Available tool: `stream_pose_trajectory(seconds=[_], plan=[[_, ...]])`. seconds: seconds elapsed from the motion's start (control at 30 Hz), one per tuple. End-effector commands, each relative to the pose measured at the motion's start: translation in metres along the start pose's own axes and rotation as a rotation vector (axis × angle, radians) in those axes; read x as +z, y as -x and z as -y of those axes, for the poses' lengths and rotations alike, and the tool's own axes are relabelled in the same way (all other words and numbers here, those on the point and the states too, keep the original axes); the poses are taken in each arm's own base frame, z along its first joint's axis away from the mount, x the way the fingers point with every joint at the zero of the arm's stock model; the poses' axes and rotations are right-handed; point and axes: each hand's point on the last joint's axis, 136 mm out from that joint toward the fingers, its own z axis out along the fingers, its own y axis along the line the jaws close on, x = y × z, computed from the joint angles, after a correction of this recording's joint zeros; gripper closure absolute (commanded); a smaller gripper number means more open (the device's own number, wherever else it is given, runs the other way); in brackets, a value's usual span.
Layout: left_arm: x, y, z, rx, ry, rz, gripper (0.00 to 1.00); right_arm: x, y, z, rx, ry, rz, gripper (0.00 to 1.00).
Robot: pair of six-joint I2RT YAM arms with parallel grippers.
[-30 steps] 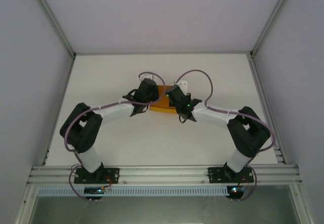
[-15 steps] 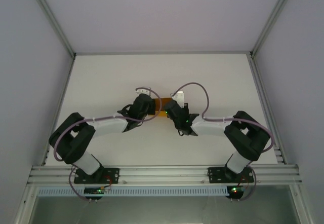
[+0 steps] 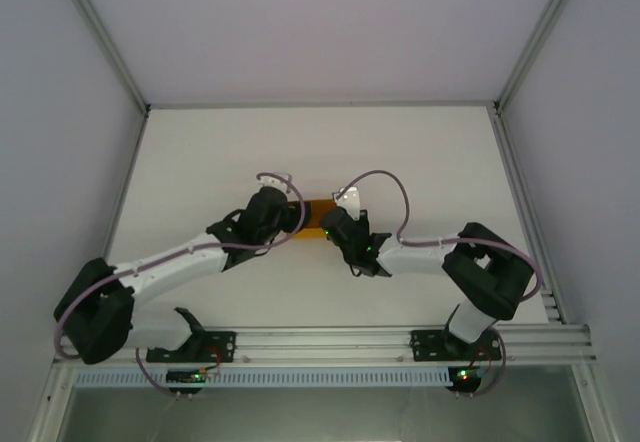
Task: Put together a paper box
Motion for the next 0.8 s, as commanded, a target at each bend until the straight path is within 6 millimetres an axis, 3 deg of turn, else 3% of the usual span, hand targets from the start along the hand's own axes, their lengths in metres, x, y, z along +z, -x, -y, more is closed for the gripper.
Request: stream_pose_trajectory(seconds=[0.0, 0.2, 0.3, 0.4, 0.53, 0.63, 0.77], plan=[[-0.021, 0.002, -0.002, -0.029, 0.005, -0.042, 0.0, -0.002, -0.044, 0.008, -0.086, -0.007, -0.125, 1.0], [-0.06, 0.055, -0.013, -0.061, 0.077, 0.019, 0.0, -0.004, -0.043, 0.007, -0.099, -0.019, -0.117, 1.0], [-0.058, 0.072, -0.027, -0.129, 0.059, 0.014, 0.0, -0.004, -0.043, 0.007, -0.101, -0.025, -0.115, 1.0], [-0.033, 0.067, -0.042, -0.243, -0.01, -0.068, 0.01, -0.004, -0.044, 0.006, -0.104, -0.027, -0.112, 1.0], [0.009, 0.041, -0.047, -0.371, -0.118, -0.199, 0.0, -0.004, -0.045, 0.004, -0.111, -0.026, -0.117, 1.0], [0.03, 0.02, -0.045, -0.42, -0.17, -0.277, 0.11, -0.005, -0.045, 0.003, -0.114, -0.026, -0.122, 0.98], [0.045, 0.0, -0.045, -0.462, -0.198, -0.313, 0.17, -0.005, -0.044, 0.002, -0.121, -0.032, -0.122, 0.96]])
